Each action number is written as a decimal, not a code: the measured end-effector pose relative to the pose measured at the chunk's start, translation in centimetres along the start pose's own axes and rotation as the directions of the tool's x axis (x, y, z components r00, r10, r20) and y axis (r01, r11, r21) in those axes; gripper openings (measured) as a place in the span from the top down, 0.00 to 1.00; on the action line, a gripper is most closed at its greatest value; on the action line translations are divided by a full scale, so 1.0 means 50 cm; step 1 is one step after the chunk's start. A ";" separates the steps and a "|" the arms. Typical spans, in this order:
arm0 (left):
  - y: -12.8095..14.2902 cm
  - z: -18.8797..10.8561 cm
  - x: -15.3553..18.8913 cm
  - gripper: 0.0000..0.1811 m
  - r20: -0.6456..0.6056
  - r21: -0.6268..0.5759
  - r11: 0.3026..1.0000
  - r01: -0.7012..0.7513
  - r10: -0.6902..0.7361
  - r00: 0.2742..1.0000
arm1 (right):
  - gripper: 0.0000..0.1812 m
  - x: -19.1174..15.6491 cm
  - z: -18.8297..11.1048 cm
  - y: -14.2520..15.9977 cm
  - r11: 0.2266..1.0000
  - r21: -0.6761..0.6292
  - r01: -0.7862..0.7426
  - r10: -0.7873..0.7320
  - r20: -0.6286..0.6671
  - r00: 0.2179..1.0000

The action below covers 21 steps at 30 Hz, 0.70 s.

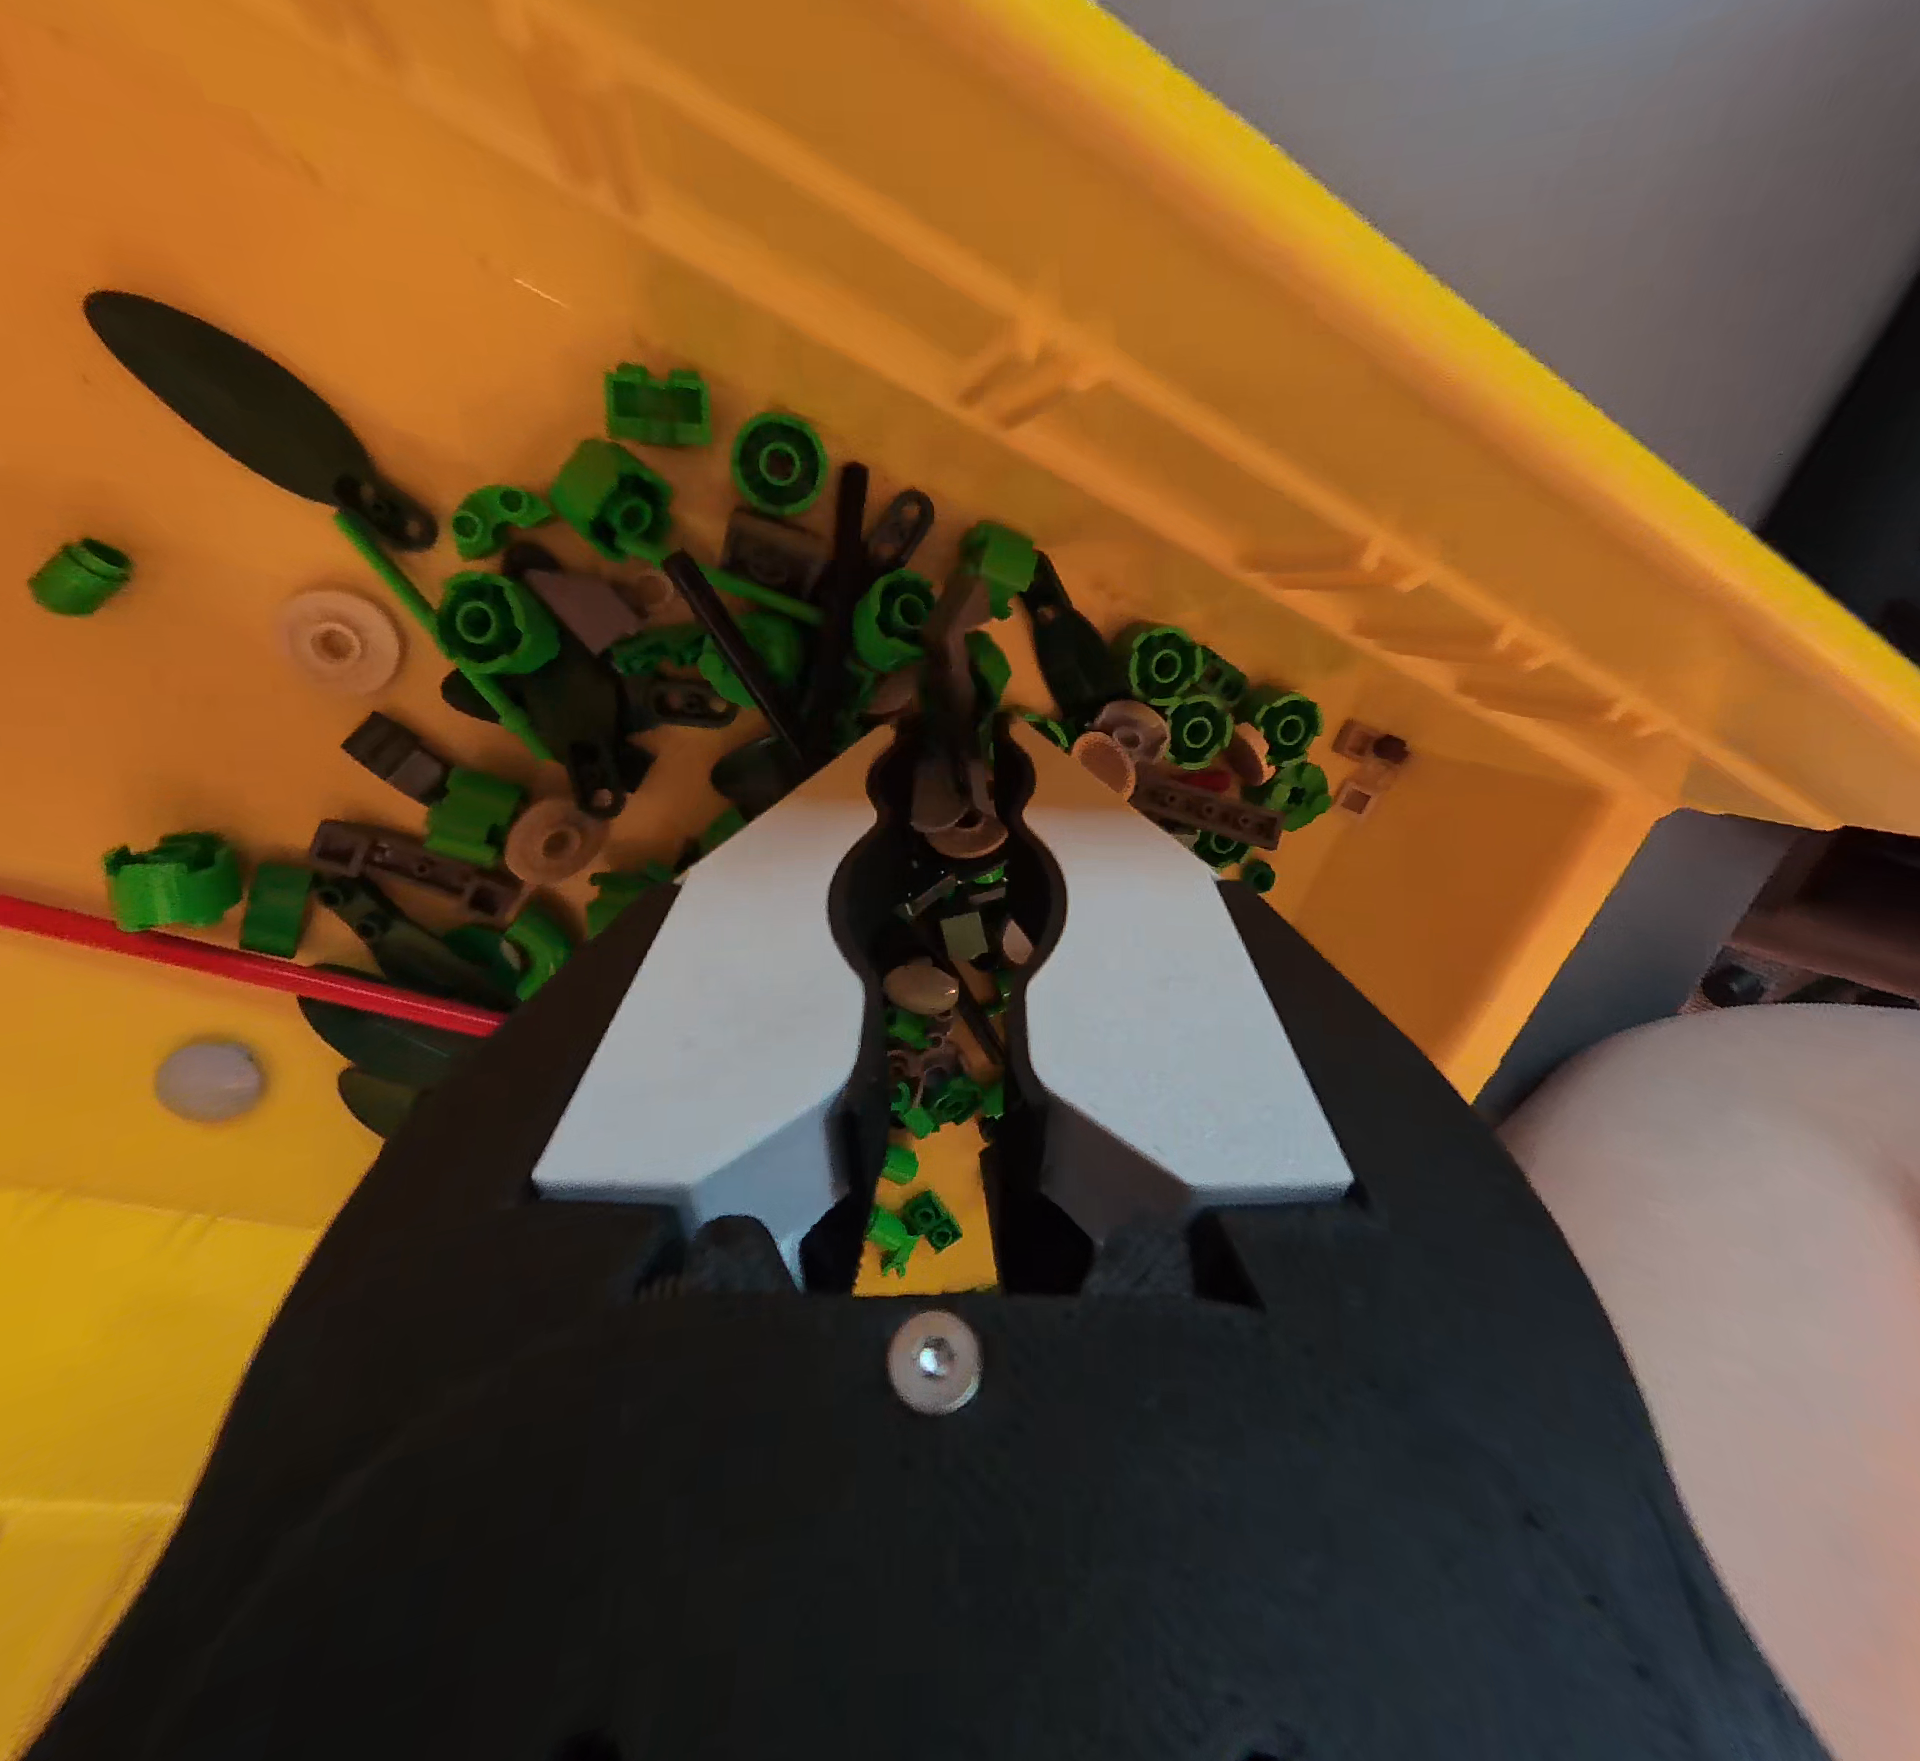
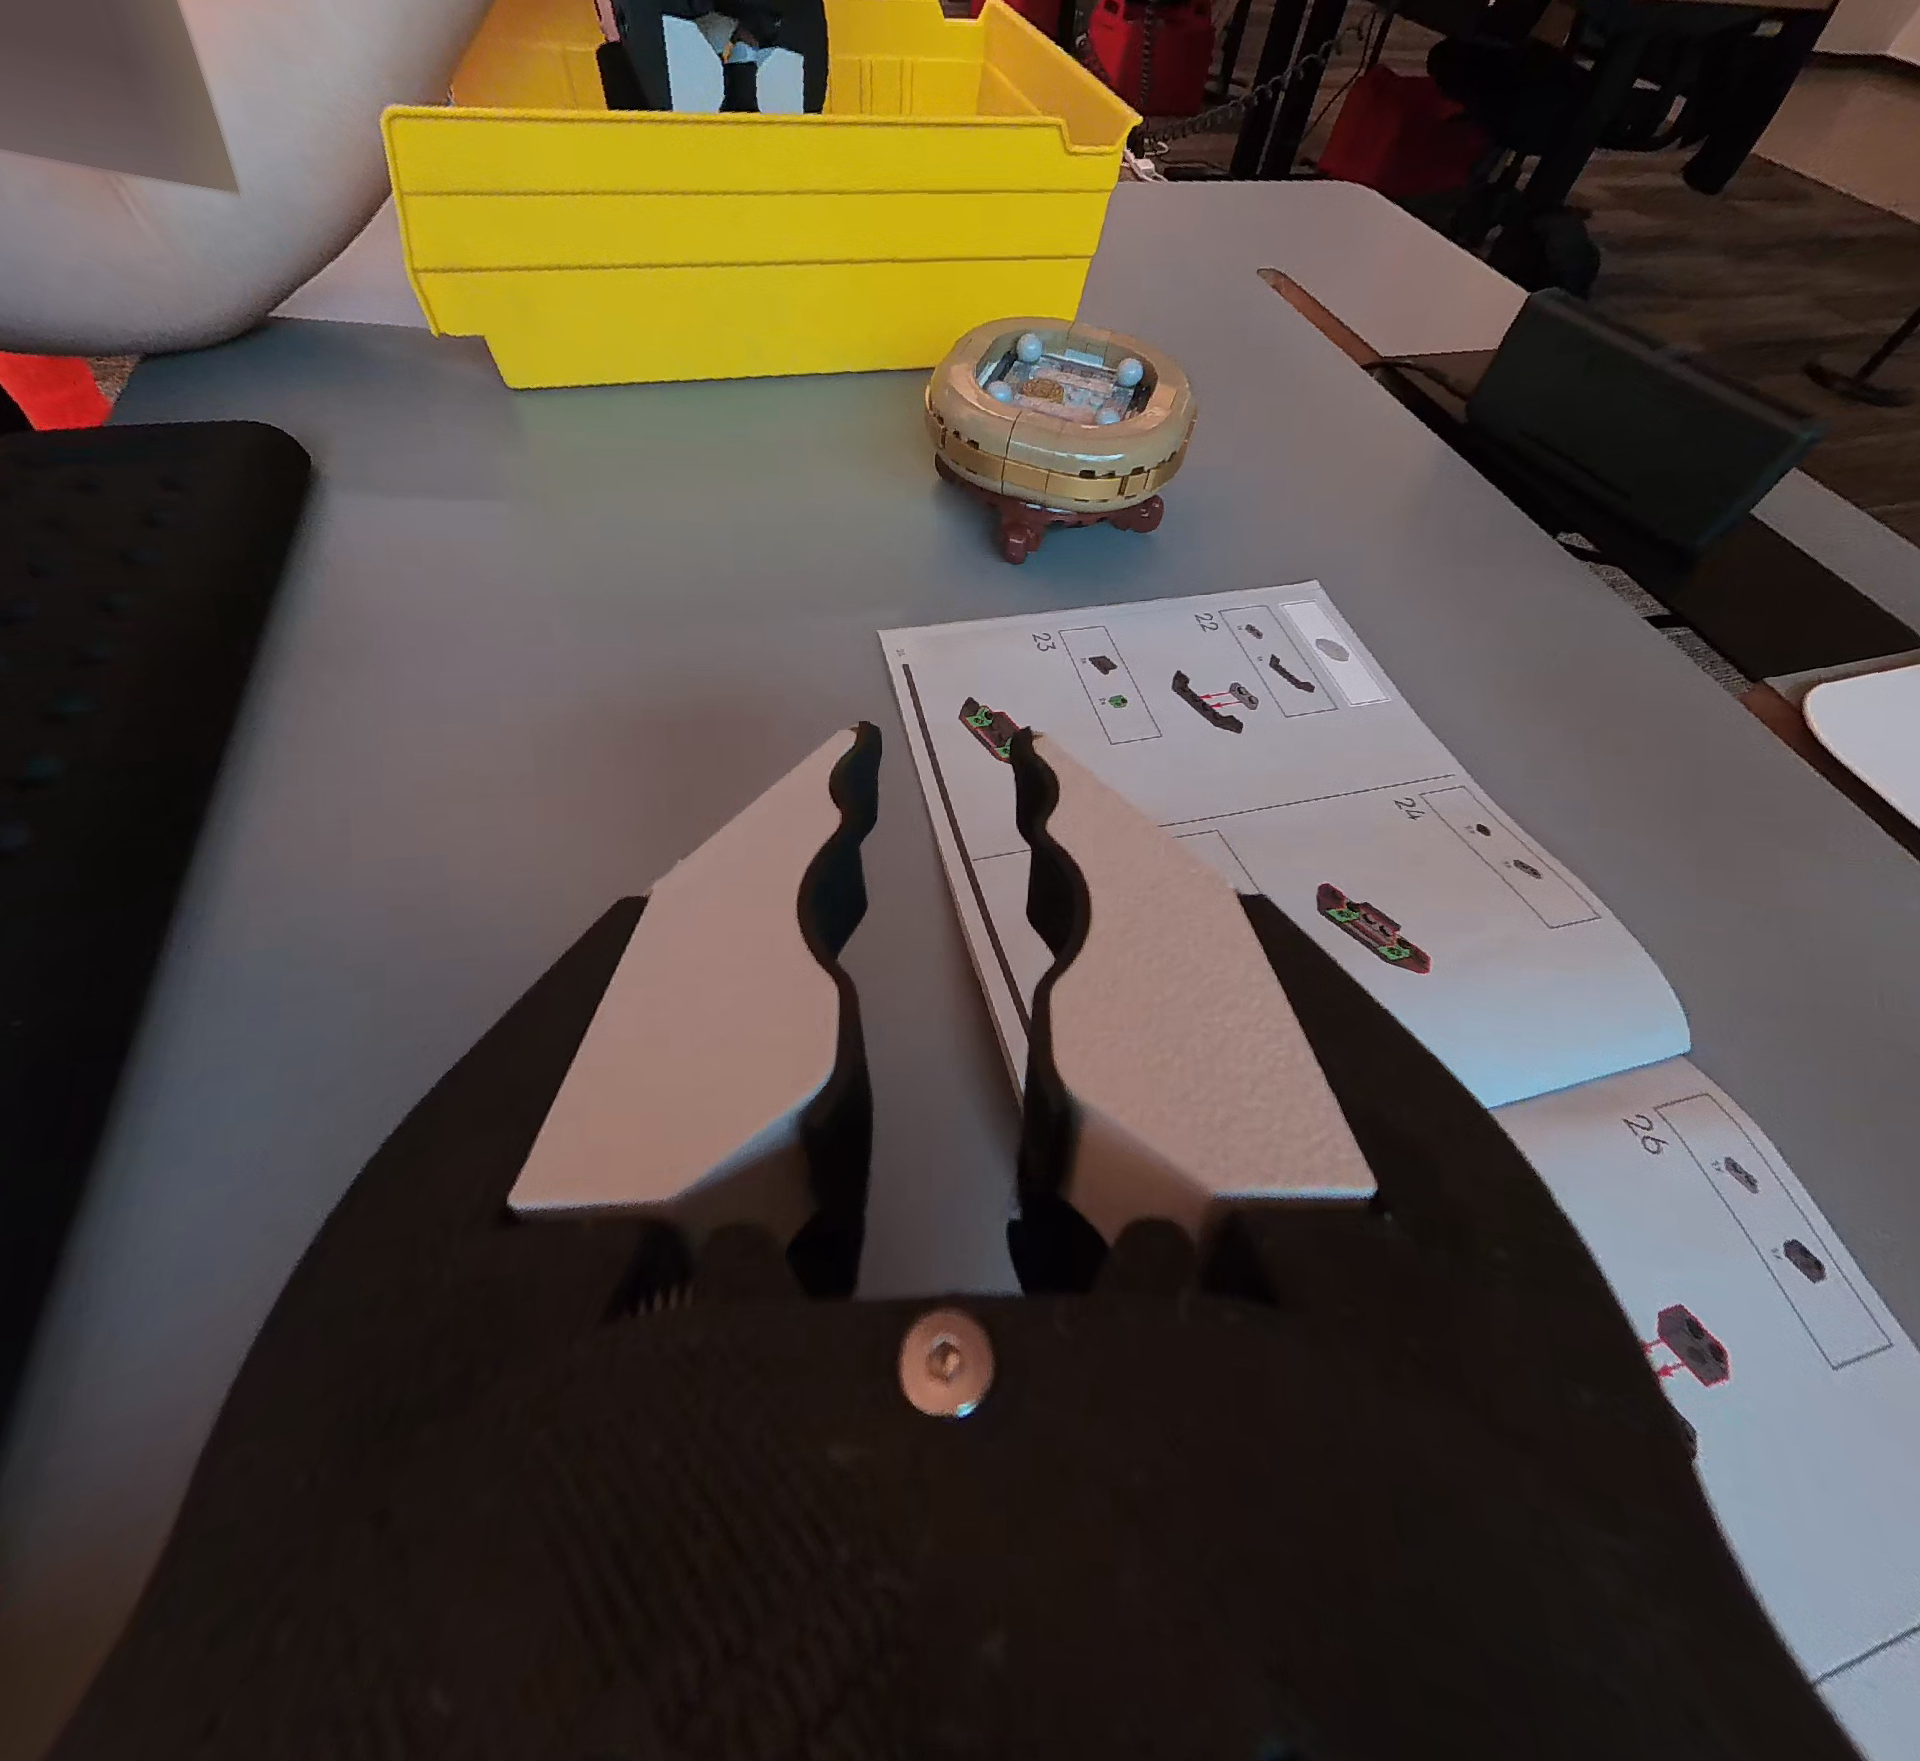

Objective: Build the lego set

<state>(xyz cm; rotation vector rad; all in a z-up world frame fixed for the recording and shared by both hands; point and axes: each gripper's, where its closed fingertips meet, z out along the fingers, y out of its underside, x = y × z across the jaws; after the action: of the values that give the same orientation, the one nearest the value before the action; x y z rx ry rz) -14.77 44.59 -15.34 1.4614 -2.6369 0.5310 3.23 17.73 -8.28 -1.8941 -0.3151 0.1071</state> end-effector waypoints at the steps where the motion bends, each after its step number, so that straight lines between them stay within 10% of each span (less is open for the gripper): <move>1: 0.001 0.000 -0.003 0.96 0.006 -0.002 1.000 -0.001 0.001 1.000 | 0.87 0.000 -0.001 -0.001 1.000 0.003 0.000 0.000 -0.001 1.000; 10: -0.007 -0.023 -0.004 0.98 0.034 0.039 0.999 -0.026 0.024 0.999 | 0.87 0.005 -0.006 -0.006 1.000 0.008 0.005 -0.005 -0.016 1.000; 17: -0.070 -0.154 -0.040 0.99 0.263 0.272 0.962 0.014 -0.088 0.961 | 0.87 0.006 -0.005 0.006 0.999 -0.022 0.029 -0.030 -0.027 0.999; 21: -0.165 -0.207 0.081 0.98 0.030 0.443 0.896 0.015 -0.032 0.999 | 0.87 -0.001 -0.003 0.010 0.995 -0.046 0.088 -0.090 -0.036 0.995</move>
<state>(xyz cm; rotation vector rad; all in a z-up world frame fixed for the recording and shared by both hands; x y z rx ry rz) -11.08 40.82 -2.55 1.6163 -2.6337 1.1787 3.30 17.40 -8.69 -1.9207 -0.3780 0.0036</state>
